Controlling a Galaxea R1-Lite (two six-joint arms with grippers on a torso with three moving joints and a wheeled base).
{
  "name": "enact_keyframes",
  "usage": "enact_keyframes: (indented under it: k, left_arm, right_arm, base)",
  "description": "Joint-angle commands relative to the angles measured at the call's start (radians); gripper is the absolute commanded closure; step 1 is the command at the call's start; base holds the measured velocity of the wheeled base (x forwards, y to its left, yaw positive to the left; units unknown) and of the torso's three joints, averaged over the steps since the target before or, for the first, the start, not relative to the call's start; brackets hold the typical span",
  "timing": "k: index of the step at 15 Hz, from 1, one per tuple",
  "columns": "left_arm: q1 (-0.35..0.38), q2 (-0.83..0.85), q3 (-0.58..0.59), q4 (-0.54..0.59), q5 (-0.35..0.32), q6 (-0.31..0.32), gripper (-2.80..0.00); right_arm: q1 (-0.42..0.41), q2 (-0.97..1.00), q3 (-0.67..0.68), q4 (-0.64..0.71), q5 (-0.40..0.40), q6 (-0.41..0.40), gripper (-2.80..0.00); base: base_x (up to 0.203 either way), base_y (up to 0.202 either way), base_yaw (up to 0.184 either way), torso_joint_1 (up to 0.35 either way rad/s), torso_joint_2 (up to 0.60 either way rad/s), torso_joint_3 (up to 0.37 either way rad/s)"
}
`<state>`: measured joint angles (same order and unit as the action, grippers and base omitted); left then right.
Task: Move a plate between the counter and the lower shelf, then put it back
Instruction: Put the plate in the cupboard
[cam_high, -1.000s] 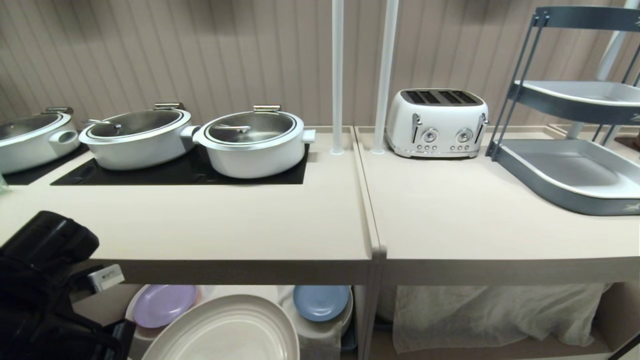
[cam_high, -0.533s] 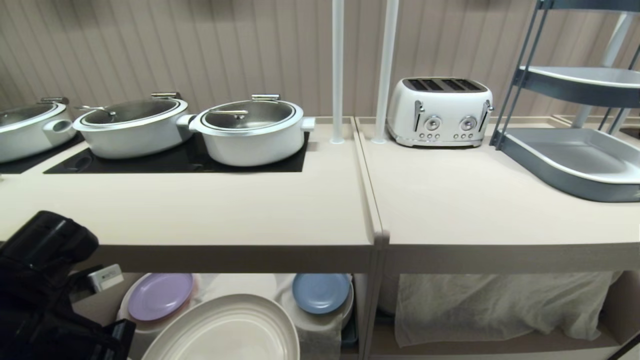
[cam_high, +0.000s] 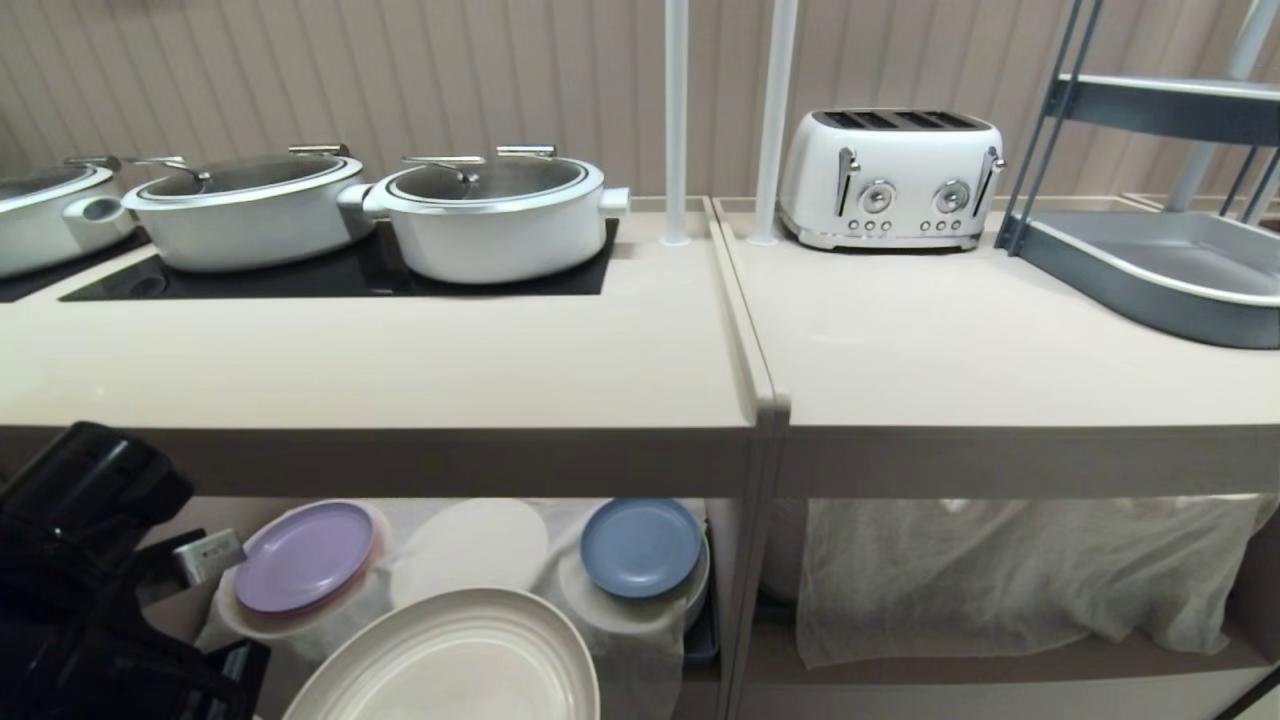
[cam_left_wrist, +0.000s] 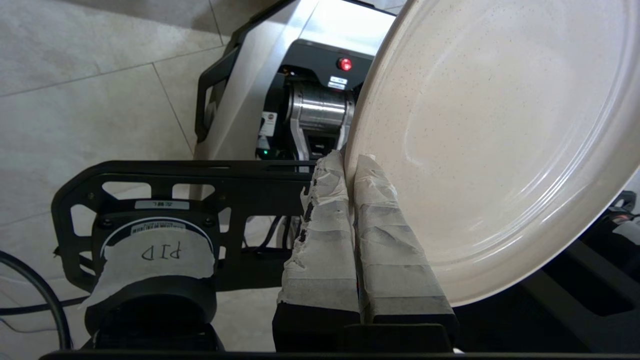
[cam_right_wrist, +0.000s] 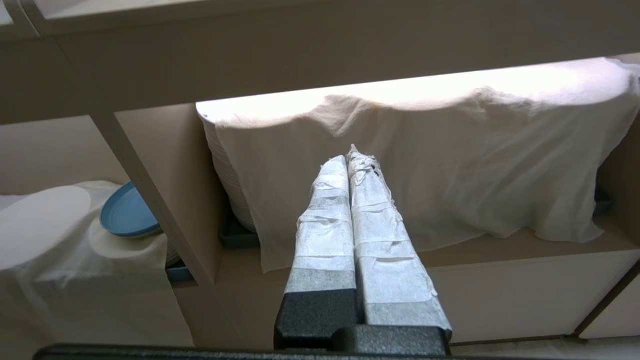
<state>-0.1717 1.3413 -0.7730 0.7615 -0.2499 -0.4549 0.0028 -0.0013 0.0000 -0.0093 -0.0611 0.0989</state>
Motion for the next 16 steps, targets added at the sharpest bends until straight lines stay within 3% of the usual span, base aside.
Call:
enact_keyframes:
  k: [1, 16]
  left_arm:
    - [0.0, -0.001, 0.0, 0.004, 0.0, -0.004, 0.0]
    - [0.0, -0.015, 0.014, 0.004, -0.003, -0.004, 0.0]
  right_arm:
    - [0.0, 0.001, 0.0, -0.001, 0.0, 0.001, 0.0]
    - [0.002, 0.001, 0.0, 0.0, 0.0, 0.001, 0.0]
  base:
    - [0.0, 0.0, 0.0, -0.237, 0.54, 0.298]
    - [0.0, 0.0, 0.0, -0.198, 0.48, 0.287]
